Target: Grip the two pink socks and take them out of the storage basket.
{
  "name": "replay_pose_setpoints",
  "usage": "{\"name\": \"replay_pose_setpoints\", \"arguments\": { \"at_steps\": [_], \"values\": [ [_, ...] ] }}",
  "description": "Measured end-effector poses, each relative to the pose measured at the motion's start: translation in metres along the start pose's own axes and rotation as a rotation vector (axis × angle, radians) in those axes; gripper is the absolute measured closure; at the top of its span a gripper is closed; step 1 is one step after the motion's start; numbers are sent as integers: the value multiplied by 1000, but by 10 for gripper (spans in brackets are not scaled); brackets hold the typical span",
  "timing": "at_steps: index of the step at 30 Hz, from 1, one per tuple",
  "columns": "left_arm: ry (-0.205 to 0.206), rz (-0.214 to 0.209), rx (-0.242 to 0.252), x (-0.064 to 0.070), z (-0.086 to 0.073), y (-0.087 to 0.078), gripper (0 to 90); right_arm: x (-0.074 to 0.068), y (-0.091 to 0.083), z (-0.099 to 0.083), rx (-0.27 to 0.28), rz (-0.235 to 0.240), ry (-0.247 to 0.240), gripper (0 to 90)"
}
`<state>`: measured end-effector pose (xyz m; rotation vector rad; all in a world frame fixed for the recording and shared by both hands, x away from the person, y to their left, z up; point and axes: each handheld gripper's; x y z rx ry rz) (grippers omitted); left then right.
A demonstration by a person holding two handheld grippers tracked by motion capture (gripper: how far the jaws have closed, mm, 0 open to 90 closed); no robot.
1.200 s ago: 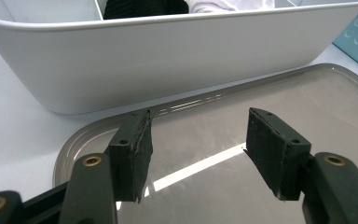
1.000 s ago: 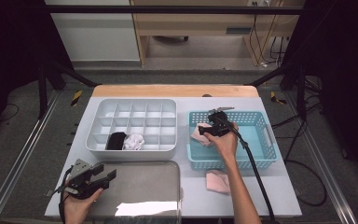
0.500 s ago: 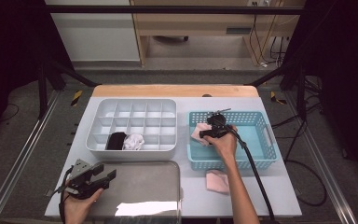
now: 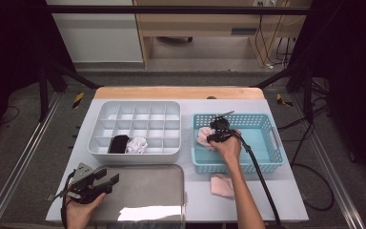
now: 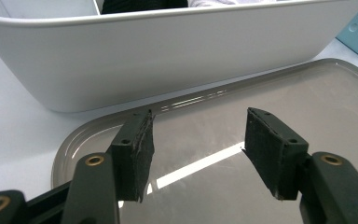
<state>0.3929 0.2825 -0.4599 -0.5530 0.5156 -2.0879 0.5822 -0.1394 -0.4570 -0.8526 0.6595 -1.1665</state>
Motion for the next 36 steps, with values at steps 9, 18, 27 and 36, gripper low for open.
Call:
{"name": "replay_pose_setpoints", "arguments": {
  "at_steps": [9, 18, 27, 36],
  "values": [
    [-3, 0, 4, 0, 0, -1, 409, 4, -5, 1, -12, 32, 24, 844],
    [-1, -2, 4, 0, 0, -1, 409, 12, -29, 5, 94, 54, 45, 848],
    [-4, 0, 2, 0, 0, -1, 410, 18, -70, 2, 201, 73, 30, 848],
    [0, -1, -1, 1, 0, 0, 410, 24, -108, -9, 315, 128, 16, 848]
  ]
}}
Point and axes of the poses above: each handheld gripper's, and its own axes: y roughly forward along the jaws, z roughly out of its top, x roughly to its right, and after that the axes turned 7 degrees about -z, right-handed
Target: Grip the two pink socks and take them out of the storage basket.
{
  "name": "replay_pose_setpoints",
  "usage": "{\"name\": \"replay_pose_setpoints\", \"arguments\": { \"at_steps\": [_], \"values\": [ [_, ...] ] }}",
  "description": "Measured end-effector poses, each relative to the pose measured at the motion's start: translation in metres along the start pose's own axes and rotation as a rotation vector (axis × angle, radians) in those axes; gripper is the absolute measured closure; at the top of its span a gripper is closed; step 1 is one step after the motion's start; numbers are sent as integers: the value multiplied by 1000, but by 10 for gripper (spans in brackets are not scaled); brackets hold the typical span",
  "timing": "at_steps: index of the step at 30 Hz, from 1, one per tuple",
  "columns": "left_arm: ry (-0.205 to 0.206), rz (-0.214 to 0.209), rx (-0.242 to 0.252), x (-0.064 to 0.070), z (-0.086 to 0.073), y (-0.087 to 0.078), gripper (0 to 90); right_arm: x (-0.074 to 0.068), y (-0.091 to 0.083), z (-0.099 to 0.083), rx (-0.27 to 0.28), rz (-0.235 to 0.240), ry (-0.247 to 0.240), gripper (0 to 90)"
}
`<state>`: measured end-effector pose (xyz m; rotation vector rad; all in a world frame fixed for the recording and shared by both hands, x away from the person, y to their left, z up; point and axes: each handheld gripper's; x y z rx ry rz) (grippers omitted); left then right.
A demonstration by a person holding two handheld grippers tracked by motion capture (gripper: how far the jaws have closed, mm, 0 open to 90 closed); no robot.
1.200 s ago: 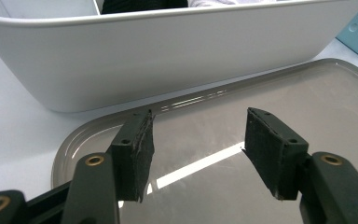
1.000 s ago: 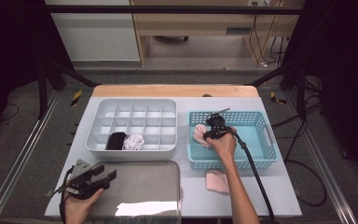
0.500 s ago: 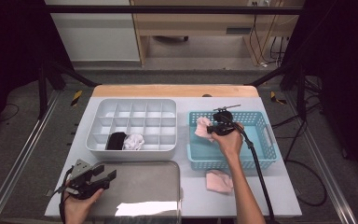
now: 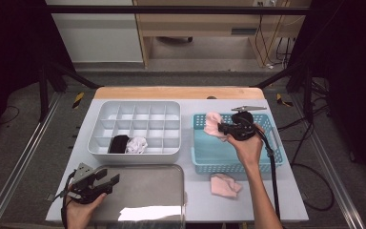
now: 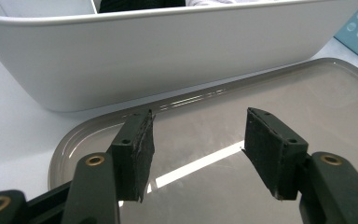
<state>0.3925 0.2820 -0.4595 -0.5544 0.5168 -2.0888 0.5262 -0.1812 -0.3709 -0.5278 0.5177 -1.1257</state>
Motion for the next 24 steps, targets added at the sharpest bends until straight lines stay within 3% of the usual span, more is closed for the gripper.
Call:
{"name": "replay_pose_setpoints", "arguments": {
  "at_steps": [6, 14, 24],
  "values": [
    [0, 0, 1, 0, 0, 0, 410, -8, -27, -5, 73, 39, -21, 847],
    [1, -9, 5, 2, 1, -1, 411, -22, -56, -14, 121, 92, -62, 847],
    [9, -25, 30, 7, 2, -5, 412, -39, -83, -36, 139, 164, -86, 846]
  ]
}}
Point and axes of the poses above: each handheld gripper's, and its own axes: y roughly forward along the jaws, z roughly out of its top, x roughly to its right, and after that the axes turned 7 degrees about -z, right-handed
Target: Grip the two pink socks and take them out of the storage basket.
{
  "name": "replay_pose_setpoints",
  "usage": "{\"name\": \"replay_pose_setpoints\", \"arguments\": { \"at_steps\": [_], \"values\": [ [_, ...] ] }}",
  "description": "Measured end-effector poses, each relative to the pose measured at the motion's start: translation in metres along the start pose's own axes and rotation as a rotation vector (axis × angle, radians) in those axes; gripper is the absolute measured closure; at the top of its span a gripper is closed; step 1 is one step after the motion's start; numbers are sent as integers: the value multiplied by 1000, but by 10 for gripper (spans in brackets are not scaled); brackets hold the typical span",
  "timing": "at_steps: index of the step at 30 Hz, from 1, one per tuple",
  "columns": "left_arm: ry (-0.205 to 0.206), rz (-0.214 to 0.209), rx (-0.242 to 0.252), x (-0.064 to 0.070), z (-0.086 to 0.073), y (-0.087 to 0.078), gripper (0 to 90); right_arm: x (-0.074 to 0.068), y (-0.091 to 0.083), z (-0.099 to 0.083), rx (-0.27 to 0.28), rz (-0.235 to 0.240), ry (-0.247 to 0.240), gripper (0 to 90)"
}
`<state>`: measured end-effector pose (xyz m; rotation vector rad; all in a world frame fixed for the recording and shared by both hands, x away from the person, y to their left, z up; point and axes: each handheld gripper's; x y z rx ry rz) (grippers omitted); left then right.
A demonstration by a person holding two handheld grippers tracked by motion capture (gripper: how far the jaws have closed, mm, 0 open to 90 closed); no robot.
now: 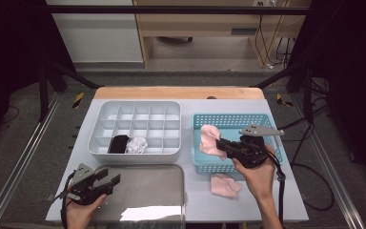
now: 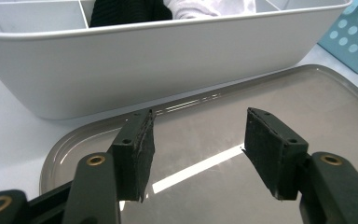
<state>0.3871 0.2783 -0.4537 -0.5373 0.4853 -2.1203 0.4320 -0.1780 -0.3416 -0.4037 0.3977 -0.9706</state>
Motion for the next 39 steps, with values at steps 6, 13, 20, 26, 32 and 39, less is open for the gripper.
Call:
{"name": "replay_pose_setpoints", "arguments": {
  "at_steps": [6, 13, 20, 26, 32, 39],
  "values": [
    [-1, -19, 1, 4, 0, 0, 430, -12, -2, -17, -10, 74, 0, 846],
    [17, -34, 6, 12, 1, -1, 439, -31, 9, -35, -62, 116, -22, 845],
    [39, -55, 5, 22, 1, 0, 458, -47, 21, -51, -111, 156, -22, 845],
    [51, -63, 10, 28, 0, 0, 479, -60, 35, -58, -141, 184, -28, 845],
    [42, -65, 7, 30, -1, 2, 502, -71, 47, -65, -161, 200, -37, 844],
    [48, -69, 11, 36, -2, 4, 500, -79, 65, -81, -185, 183, -18, 843]
  ]
}}
Point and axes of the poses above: each handheld gripper's, and its own axes: y roughly forward along the jaws, z roughly out of its top, x roughly to its right, and after that the axes turned 7 degrees about -z, right-handed
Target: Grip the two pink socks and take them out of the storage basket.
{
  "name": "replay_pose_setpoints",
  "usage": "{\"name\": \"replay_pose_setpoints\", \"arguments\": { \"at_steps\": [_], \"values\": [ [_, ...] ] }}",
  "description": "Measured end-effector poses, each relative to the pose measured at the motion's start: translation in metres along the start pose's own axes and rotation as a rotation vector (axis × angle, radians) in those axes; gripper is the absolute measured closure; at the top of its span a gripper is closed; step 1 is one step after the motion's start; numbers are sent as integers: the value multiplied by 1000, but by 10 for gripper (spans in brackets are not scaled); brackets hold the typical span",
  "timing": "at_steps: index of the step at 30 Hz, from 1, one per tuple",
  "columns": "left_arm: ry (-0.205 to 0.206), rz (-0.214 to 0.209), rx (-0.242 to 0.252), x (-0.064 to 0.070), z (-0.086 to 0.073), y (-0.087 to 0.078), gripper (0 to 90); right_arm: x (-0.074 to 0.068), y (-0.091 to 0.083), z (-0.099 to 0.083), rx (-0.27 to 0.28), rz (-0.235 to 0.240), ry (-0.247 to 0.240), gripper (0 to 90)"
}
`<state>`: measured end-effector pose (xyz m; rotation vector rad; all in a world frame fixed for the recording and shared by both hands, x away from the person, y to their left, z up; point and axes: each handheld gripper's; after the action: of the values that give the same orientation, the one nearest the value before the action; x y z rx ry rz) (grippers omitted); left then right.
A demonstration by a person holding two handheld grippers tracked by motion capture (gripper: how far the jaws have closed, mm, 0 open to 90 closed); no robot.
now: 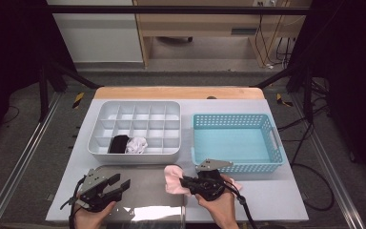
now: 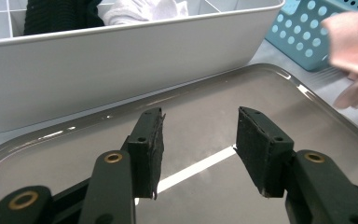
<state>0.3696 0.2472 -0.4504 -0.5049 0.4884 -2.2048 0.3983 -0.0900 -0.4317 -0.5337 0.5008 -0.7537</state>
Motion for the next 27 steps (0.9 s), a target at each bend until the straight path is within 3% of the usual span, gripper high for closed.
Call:
{"name": "replay_pose_setpoints", "arguments": {
  "at_steps": [9, 14, 22, 27],
  "values": [
    [0, -24, -24, 9, -4, 10, 488, -1, 24, -12, -37, -7, 24, 838],
    [13, -35, -36, 16, -6, 17, 488, -1, 33, -17, -45, -41, 23, 811],
    [40, -59, -56, 30, -6, 27, 451, -1, 30, -16, -15, -84, -11, 656],
    [47, -81, -82, 36, -6, 34, 430, 1, 24, -8, 27, -107, -74, 594]
  ]
}}
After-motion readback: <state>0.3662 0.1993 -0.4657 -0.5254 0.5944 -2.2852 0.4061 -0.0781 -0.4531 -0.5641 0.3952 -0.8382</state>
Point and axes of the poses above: each handheld gripper's, and its own axes: y roughly forward along the jaws, z roughly out of its top, x roughly to its right, and after that the axes turned 7 degrees about -z, right-handed
